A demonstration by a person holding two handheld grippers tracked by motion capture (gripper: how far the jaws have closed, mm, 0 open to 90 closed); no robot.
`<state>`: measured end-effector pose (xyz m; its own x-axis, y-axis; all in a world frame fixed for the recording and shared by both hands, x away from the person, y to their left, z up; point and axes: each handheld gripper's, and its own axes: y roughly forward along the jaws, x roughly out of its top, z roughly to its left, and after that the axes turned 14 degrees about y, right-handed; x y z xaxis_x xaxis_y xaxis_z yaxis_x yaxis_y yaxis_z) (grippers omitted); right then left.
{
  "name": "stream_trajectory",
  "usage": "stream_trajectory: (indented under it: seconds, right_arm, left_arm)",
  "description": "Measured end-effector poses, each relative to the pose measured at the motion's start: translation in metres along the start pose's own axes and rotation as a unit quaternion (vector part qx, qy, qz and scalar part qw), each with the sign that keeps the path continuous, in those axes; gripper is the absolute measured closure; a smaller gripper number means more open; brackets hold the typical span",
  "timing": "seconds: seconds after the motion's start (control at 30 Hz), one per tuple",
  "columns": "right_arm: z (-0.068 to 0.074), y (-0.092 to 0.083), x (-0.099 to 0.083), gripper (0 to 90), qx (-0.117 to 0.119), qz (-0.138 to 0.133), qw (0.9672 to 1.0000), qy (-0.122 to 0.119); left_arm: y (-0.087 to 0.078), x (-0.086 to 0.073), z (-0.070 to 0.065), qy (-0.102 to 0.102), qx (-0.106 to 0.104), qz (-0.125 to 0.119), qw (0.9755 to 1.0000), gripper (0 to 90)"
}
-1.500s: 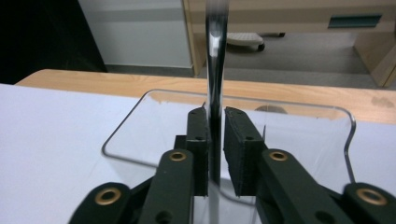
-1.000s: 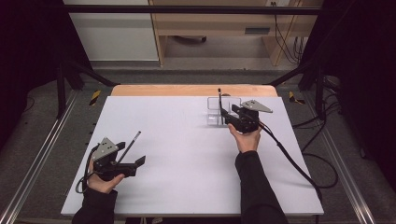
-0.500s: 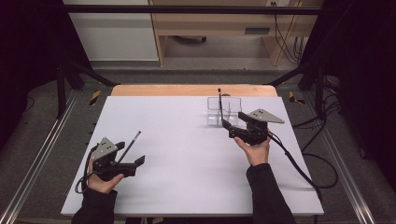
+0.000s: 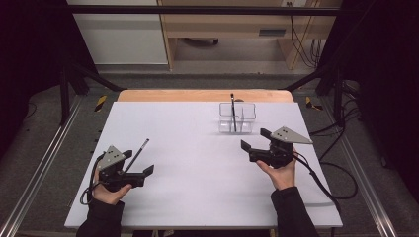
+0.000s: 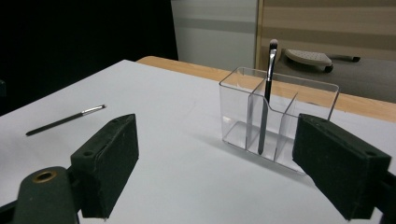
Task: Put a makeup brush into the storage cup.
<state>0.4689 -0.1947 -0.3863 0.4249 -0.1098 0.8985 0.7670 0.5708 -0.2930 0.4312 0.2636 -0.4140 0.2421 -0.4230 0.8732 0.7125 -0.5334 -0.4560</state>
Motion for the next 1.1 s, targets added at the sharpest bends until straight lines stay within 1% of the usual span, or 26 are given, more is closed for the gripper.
stream_trajectory:
  seconds: [0.3,0.33,0.53,0.57,0.7,0.83,0.97,1.1]
  right_arm:
    - [0.000,-0.011,-0.009,10.1,-0.002,0.009,0.9999,-0.006]
    - [0.000,-0.013,-0.012,9.1,0.000,0.014,0.9999,-0.007]
    - [0.002,-0.019,-0.021,7.6,0.004,0.021,0.9997,-0.013]
    - [0.002,-0.021,-0.025,7.4,0.009,0.022,0.9996,-0.014]
    - [0.001,-0.022,-0.030,7.0,0.009,0.029,0.9995,-0.011]
    - [0.000,-0.027,-0.033,7.2,0.012,0.025,0.9996,-0.009]
    - [0.000,-0.029,-0.033,7.2,0.013,0.023,0.9996,-0.013]
    - [-0.001,-0.031,-0.034,7.2,0.013,0.021,0.9997,-0.007]
  left_arm:
    - [0.000,0.000,0.000,0.000,0.001,0.000,1.0000,2.9]
    - [0.000,0.000,0.000,0.000,0.001,0.000,1.0000,2.9]
    - [0.001,0.000,0.000,-0.001,0.003,0.001,1.0000,2.9]
    - [0.001,0.000,0.000,-0.001,0.004,0.001,1.0000,2.9]
    - [0.001,0.000,0.000,-0.001,0.004,0.001,1.0000,2.8]
    - [0.001,0.000,0.000,-0.001,0.004,0.001,1.0000,2.8]
    - [0.000,0.000,0.000,-0.001,0.005,0.001,1.0000,2.8]
    - [-0.001,0.000,0.001,-0.001,0.006,0.000,1.0000,2.9]
